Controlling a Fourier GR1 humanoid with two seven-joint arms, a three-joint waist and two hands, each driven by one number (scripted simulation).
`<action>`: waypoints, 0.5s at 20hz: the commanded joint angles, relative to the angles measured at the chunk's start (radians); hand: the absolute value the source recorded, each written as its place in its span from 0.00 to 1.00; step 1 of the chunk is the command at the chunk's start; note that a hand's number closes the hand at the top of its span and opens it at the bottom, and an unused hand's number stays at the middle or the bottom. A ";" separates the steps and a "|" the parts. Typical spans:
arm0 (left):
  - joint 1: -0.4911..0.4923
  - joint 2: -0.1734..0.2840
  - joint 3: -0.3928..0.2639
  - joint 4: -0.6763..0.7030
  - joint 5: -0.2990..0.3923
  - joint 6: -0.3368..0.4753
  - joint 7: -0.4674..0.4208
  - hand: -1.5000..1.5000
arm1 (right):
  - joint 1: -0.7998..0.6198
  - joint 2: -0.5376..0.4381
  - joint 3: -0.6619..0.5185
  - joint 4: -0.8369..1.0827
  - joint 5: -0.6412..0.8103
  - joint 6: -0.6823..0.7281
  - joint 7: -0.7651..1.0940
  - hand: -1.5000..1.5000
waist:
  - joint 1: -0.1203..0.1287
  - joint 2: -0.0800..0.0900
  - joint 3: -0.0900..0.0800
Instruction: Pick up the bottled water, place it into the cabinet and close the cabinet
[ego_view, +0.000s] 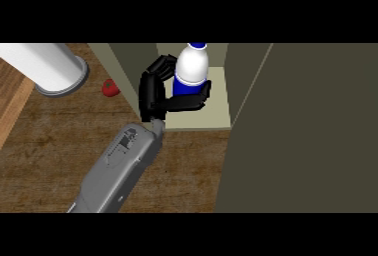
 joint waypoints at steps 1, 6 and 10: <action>-0.096 0.028 0.039 0.113 -0.038 -0.002 0.047 1.00 | 0.033 -0.036 -0.019 -0.113 0.012 0.018 0.028 0.00 | 0.002 0.000 0.000; -0.166 -0.008 0.100 0.310 -0.054 0.023 -0.051 1.00 | 0.090 -0.047 0.054 -0.104 0.057 0.000 -0.025 0.00 | -0.012 0.001 0.000; -0.220 -0.008 0.138 0.439 -0.019 0.001 -0.113 1.00 | 0.042 -0.031 0.014 -0.103 0.006 0.008 0.008 0.00 | -0.018 0.006 0.000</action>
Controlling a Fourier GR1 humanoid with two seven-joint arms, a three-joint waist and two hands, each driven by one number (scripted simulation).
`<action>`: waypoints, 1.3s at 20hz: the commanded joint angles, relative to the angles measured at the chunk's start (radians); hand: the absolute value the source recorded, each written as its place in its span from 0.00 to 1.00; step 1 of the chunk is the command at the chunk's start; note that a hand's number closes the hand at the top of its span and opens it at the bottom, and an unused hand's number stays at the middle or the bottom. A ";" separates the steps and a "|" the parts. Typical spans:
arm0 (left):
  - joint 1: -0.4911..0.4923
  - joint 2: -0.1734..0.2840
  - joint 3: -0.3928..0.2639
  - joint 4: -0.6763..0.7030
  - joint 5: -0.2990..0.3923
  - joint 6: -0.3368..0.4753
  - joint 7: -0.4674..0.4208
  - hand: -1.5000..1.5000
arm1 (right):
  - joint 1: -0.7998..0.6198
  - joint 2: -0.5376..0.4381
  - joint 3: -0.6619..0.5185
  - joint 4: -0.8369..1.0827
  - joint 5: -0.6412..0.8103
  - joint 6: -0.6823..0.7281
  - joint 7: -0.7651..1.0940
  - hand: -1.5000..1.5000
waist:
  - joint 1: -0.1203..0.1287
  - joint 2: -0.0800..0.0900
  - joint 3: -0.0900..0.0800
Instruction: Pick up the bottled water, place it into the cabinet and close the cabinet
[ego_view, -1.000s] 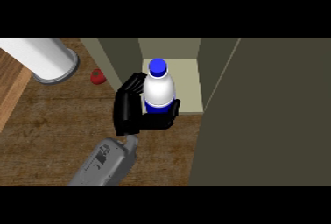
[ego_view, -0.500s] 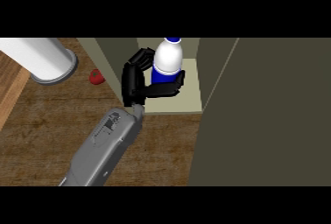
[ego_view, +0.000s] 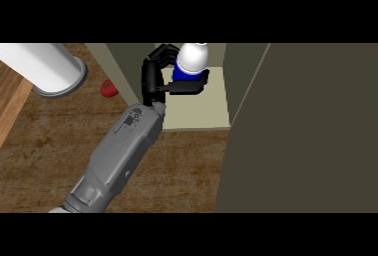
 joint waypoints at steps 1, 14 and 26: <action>-0.088 0.013 0.038 0.129 -0.031 0.046 0.027 1.00 | 0.078 -0.036 0.080 -0.133 0.074 -0.003 0.013 0.00 | -0.009 0.000 0.000; -0.193 -0.004 0.115 0.494 -0.046 0.076 -0.137 1.00 | 0.036 -0.018 0.044 -0.062 0.010 0.000 -0.031 0.00 | -0.032 0.014 0.000; -0.226 -0.005 0.106 0.647 -0.094 0.168 -0.184 0.00 | -0.013 -0.019 0.027 -0.066 0.010 -0.007 0.015 0.00 | -0.034 0.016 -0.001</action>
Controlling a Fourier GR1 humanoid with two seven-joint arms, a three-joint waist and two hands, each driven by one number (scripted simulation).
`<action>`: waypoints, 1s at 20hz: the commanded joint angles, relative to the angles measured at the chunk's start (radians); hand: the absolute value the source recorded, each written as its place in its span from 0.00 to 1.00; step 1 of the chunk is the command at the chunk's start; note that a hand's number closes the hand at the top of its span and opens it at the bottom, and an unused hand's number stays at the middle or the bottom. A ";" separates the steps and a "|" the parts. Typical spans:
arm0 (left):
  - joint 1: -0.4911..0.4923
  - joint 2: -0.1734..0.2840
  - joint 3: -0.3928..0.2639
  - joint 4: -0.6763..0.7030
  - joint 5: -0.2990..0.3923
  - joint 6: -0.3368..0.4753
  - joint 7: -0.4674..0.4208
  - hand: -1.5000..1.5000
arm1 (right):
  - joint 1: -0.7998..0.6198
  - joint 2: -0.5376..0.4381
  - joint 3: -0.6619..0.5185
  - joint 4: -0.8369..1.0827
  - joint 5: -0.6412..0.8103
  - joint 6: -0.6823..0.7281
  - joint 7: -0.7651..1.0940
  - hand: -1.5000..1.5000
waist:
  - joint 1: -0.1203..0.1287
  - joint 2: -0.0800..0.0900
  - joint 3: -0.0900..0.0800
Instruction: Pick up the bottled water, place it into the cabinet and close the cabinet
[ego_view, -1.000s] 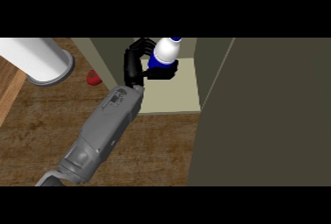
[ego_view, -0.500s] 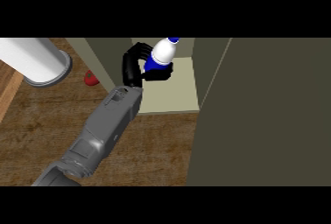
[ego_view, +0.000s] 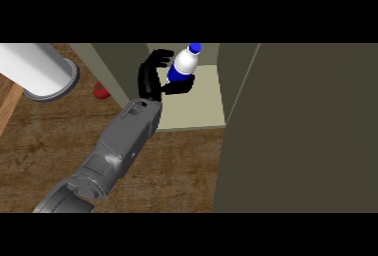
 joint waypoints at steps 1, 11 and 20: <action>-0.007 0.001 -0.014 0.081 -0.033 0.054 0.009 0.00 | 0.013 -0.017 0.024 -0.105 0.032 0.003 0.049 0.00 | -0.004 0.005 -0.001; -0.012 0.001 -0.018 0.127 -0.054 0.132 0.007 0.00 | -0.031 -0.006 0.006 -0.015 0.004 0.020 0.008 0.00 | -0.017 0.016 -0.001; 0.015 0.005 0.023 0.047 -0.027 -0.036 -0.116 0.00 | -0.012 -0.012 0.016 -0.089 0.021 -0.002 0.028 0.00 | -0.007 0.009 -0.002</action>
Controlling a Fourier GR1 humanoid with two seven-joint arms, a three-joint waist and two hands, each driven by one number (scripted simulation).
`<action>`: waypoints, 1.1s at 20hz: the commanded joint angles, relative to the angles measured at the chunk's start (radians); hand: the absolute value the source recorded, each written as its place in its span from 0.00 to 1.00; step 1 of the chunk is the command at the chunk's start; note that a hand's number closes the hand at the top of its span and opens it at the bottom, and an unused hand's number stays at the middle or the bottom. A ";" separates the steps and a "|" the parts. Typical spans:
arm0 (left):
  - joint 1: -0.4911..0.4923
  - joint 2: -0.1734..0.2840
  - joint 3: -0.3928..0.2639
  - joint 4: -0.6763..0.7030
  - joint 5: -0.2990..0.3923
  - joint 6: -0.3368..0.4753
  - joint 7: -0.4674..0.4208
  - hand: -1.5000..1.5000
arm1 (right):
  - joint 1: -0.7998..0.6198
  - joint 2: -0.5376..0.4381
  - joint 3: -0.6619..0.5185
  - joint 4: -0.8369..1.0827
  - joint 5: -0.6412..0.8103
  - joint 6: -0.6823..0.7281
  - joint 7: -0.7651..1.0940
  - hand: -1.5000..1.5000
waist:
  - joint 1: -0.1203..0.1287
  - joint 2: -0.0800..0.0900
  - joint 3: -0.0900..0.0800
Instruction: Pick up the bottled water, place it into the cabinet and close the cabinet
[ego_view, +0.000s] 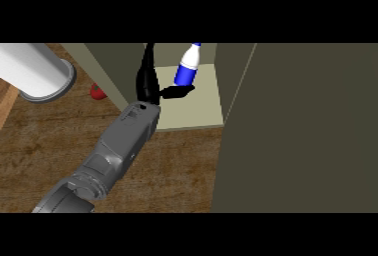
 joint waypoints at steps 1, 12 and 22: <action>0.011 0.000 0.040 -0.072 0.047 -0.092 -0.069 0.00 | 0.017 -0.009 0.011 -0.057 0.016 0.004 0.011 0.00 | 0.005 -0.001 -0.001; 0.086 0.000 0.074 -0.187 0.181 -0.475 -0.220 1.00 | 0.047 -0.041 0.020 -0.104 0.035 -0.007 0.046 0.00 | 0.037 -0.015 -0.001; 0.306 0.000 -0.138 -0.509 0.309 -0.633 -0.076 1.00 | 0.077 -0.060 0.016 -0.112 0.086 -0.054 0.029 0.00 | 0.078 -0.035 0.001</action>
